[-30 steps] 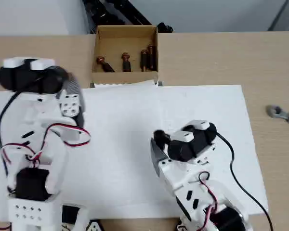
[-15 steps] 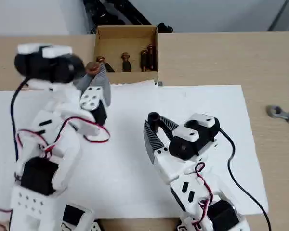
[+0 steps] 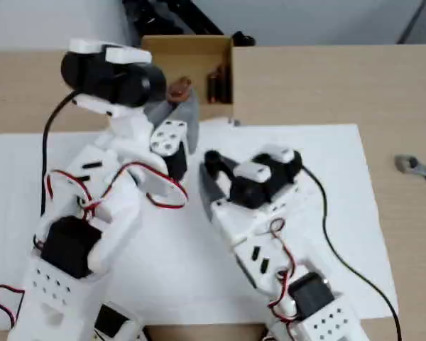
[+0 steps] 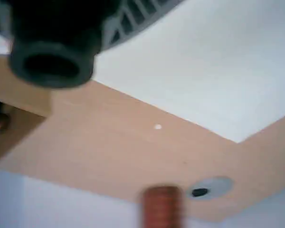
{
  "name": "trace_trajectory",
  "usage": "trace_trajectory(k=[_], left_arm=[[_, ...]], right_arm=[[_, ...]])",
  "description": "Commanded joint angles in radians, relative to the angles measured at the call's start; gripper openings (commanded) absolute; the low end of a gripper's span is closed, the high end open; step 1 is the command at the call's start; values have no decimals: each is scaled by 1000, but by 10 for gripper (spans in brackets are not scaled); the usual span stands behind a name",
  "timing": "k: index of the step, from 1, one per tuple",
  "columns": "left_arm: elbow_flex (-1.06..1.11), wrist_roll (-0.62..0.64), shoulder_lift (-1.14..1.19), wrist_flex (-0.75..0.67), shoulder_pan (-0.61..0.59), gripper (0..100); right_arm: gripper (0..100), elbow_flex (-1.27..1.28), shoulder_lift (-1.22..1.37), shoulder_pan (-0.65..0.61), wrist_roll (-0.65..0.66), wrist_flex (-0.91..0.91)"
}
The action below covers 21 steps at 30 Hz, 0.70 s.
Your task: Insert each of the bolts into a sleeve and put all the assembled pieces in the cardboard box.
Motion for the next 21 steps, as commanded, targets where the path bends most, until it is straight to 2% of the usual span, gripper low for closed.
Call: trace_trajectory(k=[1,6,12,21], left_arm=[[-62,6,3,2,6,6],[-58,6,5,25,18,6],[-59,5,5,66,26,6],[-62,5,5,64,28,6]], right_arm=[[5,-14,35,-47,-3,-67],[5,-14,56,-70,2,-67],[5,-14,53,-90,135,-71],[5,-14,53,-87,140,-73]])
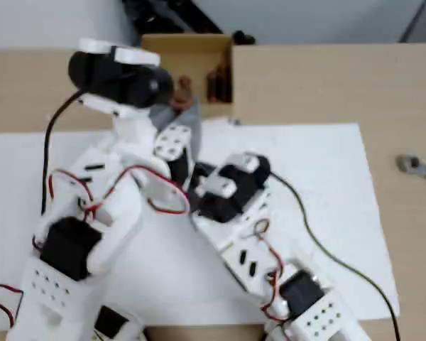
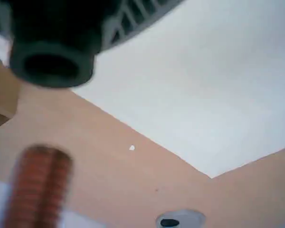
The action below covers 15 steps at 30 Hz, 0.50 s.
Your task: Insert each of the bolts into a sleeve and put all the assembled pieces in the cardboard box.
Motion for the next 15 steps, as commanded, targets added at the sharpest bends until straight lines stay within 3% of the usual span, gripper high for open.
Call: trace_trajectory(k=[1,15], left_arm=[[-54,5,2,0,5,6],[-262,6,86,107,5,7]], right_arm=[[5,-14,-5,-5,12,-30],[5,-63,-5,-4,14,-56]])
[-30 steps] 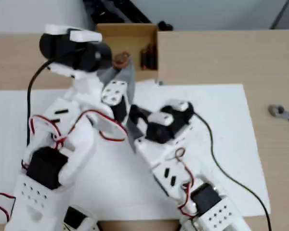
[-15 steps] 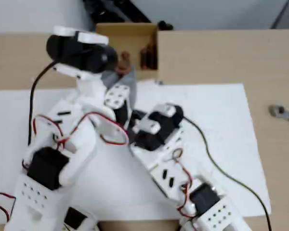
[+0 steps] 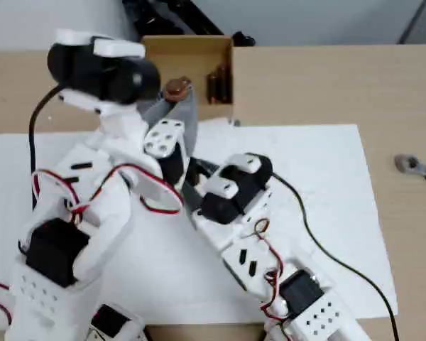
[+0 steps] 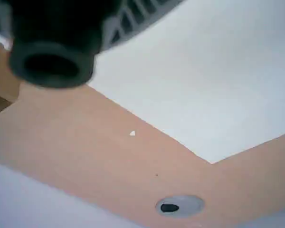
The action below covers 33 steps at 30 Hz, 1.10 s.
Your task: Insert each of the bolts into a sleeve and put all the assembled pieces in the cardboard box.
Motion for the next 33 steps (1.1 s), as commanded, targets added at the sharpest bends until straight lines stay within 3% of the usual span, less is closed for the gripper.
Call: trace_trajectory(k=[1,12,33], left_arm=[[-96,6,41,18,5,7],[-148,12,95,109,5,6],[-145,54,95,123,32,6]], right_arm=[[5,-64,-5,-4,12,-27],[5,-66,-7,-5,72,-30],[5,-101,-7,-2,71,-30]])
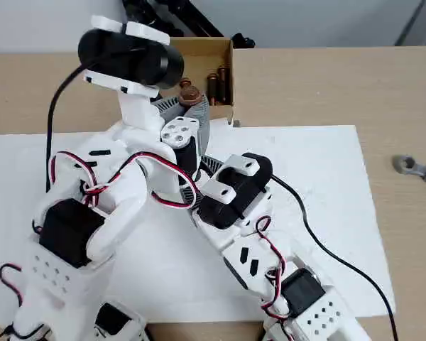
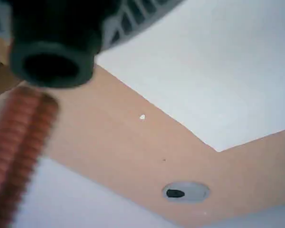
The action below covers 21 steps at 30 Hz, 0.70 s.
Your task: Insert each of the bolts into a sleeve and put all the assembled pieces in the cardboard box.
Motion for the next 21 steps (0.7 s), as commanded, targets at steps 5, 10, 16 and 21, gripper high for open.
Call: trace_trajectory(k=[5,10,16,21], left_arm=[[-44,-40,-8,8,2,6],[-42,-44,-8,6,2,6],[-2,-40,-8,-29,-63,6],[13,-40,-8,-29,-63,6]], right_arm=[[5,-58,-7,-2,9,-33],[5,-58,-7,-2,9,-85],[5,-58,-7,-2,9,-85],[5,-58,-7,-2,9,-85]])
